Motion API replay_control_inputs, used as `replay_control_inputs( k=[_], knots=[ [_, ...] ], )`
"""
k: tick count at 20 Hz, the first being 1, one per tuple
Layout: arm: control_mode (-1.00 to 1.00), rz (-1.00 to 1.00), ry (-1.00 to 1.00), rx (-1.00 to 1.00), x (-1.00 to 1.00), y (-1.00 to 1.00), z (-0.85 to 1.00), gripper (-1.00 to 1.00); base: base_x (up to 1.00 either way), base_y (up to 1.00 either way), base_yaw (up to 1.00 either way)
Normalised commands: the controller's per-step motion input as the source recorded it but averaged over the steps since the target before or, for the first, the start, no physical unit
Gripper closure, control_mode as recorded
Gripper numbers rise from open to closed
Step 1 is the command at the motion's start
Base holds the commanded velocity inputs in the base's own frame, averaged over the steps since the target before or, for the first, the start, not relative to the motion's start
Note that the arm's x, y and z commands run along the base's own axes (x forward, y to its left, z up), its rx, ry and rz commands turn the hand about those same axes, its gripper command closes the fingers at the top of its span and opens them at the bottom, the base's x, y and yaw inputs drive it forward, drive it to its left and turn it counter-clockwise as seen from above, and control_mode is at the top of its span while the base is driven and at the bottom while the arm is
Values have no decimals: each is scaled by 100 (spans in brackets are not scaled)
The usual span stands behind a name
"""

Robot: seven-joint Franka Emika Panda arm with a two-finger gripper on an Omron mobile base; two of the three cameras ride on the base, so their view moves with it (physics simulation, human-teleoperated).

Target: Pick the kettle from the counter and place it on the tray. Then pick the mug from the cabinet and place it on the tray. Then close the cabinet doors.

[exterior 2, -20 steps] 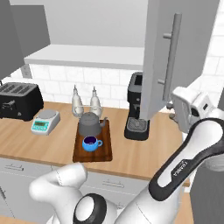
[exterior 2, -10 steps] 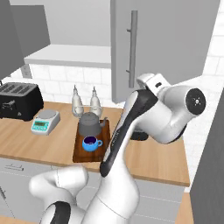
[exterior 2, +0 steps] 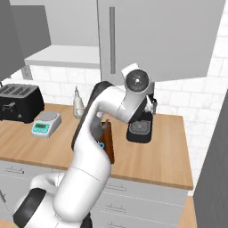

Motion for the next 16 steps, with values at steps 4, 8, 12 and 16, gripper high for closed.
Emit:
replay_control_inputs(
  k=[4, 8, 12, 16],
  knots=[
    [-100, -21, 8, -6, 100, -7, 8, -100, 0, 0, 0],
    [-100, -17, 2, -5, 95, -12, 15, -100, 0, 0, 0],
    [-100, -16, 0, -5, 73, -19, 23, -100, 0, 0, 0],
    [-100, -15, 0, -3, 72, -22, 17, -100, 0, 0, 0]
  ],
)
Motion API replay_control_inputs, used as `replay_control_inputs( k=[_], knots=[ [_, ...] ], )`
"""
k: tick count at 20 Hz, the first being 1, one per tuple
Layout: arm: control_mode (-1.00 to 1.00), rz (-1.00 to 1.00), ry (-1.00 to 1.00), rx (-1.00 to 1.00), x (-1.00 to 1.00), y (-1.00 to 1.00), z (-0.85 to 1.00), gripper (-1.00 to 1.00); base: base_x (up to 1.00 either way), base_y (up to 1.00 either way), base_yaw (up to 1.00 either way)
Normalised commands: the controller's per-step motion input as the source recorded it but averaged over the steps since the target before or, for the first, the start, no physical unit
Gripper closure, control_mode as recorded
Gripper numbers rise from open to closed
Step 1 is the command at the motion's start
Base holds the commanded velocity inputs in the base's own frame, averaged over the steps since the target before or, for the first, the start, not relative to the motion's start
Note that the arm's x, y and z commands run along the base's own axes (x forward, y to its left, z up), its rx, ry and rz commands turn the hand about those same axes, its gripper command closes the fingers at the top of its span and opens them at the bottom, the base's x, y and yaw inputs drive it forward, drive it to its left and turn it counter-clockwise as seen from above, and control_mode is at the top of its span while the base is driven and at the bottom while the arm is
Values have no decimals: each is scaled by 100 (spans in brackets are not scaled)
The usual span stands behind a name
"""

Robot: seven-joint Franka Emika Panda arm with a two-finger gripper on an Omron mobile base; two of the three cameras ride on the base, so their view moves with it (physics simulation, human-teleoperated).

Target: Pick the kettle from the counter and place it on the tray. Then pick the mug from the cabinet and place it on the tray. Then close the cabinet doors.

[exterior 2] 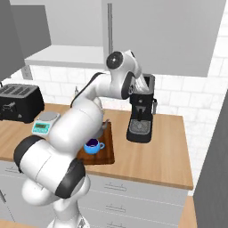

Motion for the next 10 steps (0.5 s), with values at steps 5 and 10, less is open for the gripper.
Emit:
replay_control_inputs(
  k=[5, 10],
  knots=[
    [-100, -13, 3, 0, 62, -26, 5, -100, 0, 0, 0],
    [-100, -3, 30, 1, 23, -31, -62, -100, 0, 0, 0]
  ],
)
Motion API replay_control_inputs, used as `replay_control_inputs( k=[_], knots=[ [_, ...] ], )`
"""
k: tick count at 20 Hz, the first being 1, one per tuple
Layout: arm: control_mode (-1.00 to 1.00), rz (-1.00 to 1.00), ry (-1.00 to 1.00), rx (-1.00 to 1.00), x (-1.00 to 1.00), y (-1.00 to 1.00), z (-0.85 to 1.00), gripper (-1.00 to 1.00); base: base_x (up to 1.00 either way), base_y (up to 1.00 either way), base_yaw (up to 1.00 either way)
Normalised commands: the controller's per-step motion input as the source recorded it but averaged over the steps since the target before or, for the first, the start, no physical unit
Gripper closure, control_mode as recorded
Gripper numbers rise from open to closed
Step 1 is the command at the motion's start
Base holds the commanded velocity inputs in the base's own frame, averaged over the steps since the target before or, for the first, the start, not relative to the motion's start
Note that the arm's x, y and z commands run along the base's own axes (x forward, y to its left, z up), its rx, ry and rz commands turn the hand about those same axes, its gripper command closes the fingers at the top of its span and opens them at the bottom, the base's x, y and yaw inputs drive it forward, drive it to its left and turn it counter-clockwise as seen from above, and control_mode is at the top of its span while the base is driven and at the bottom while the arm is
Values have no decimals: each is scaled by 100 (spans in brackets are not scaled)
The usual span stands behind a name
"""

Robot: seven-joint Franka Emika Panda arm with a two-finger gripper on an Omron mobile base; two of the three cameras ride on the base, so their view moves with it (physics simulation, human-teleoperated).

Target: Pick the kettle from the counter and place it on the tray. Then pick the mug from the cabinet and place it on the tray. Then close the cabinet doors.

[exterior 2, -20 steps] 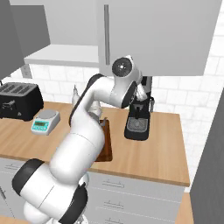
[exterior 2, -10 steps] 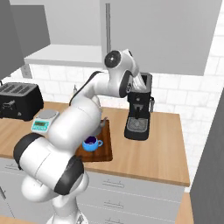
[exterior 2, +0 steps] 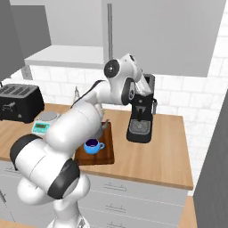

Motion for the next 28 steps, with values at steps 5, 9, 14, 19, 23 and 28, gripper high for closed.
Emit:
replay_control_inputs(
  k=[5, 9, 14, 19, 23, 28],
  knots=[
    [-100, 0, 33, 0, -28, -9, -63, -100, 0, 0, 0],
    [-100, 0, 34, 0, -63, 5, -55, -100, 0, 0, 0],
    [-100, -2, 13, 0, -47, 11, 24, -100, 0, 0, 0],
    [-100, -4, -1, 0, -36, -12, 83, -100, 0, 0, 0],
    [-100, -3, 0, 0, -30, 0, 72, -100, 0, 0, 0],
    [-100, -3, 3, -3, -34, 13, 19, -100, 0, 0, 0]
  ],
)
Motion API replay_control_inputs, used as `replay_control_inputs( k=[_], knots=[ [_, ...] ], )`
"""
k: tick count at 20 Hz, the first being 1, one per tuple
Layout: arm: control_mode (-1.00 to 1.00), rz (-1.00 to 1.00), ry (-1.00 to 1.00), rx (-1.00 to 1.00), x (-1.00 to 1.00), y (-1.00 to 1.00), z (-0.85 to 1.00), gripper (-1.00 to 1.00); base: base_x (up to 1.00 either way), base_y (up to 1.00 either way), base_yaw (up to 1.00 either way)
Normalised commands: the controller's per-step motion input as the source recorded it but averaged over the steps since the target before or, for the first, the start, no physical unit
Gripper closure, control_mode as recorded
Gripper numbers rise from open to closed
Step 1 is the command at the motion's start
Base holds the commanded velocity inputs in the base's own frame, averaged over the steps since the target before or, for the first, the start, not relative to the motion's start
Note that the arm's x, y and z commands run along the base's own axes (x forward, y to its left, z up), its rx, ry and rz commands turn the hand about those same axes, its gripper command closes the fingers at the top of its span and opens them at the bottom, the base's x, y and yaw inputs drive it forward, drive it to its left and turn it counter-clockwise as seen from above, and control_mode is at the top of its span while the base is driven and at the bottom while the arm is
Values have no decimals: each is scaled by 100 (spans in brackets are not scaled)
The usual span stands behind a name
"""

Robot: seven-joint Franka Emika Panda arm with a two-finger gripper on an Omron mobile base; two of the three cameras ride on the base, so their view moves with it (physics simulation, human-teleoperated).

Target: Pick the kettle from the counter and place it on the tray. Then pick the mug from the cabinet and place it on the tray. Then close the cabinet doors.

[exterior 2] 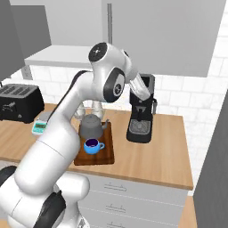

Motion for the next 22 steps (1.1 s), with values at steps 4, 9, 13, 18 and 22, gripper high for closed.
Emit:
replay_control_inputs(
  k=[4, 9, 13, 18, 22],
  knots=[
    [-100, 11, 5, -29, -15, 64, -40, -100, 0, 0, 0],
    [-100, 6, -5, -40, -74, 85, -45, -100, 0, 0, 0],
    [-100, 2, 4, -36, -29, 54, -62, -100, 0, 0, 0],
    [-100, -9, -12, -25, -71, 33, -14, -100, 0, 0, 0],
    [-100, -31, -1, -33, -19, 64, -6, -100, 0, 0, 0]
  ],
)
